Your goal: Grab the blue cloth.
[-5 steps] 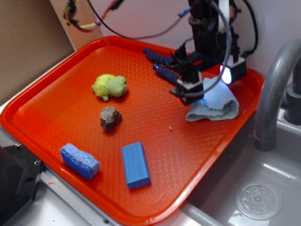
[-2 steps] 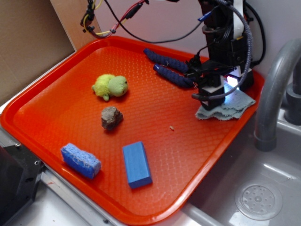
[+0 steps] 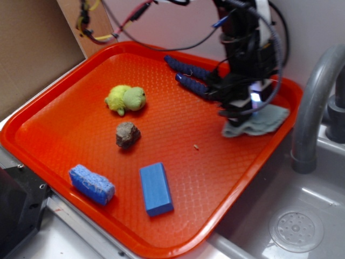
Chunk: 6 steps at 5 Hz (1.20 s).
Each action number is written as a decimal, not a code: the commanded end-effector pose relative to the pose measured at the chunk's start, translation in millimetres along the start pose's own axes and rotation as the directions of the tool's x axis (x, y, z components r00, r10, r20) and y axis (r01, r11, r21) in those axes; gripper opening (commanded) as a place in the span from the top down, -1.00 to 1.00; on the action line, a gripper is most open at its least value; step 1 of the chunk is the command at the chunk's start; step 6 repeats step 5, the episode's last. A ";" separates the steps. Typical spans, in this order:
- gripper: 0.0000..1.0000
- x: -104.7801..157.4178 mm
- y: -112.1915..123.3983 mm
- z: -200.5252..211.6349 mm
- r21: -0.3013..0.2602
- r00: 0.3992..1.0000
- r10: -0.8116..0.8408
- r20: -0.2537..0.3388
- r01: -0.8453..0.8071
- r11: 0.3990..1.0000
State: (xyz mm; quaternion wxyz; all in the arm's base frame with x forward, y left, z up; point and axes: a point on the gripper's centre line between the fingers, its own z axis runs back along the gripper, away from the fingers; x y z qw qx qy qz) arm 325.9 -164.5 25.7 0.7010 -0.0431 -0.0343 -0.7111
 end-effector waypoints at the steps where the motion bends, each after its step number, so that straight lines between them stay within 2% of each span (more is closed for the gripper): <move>1: 1.00 -37.5 -33.7 115.3 0.247 0.860 0.496 -0.116 -0.459 0.853; 2: 1.00 -42.0 -57.7 148.0 0.239 0.713 0.695 -0.093 -0.662 0.710; 3: 1.00 -41.5 -83.8 186.9 0.204 0.523 0.851 -0.044 -0.830 0.520; 4: 1.00 -41.0 -95.7 206.7 0.185 0.299 0.954 0.001 -0.938 0.293; 5: 1.00 -62.0 -101.7 216.1 0.056 0.059 0.992 0.115 -0.997 0.052; 6: 1.00 -62.0 -101.7 216.1 0.056 0.059 0.992 0.115 -0.997 0.052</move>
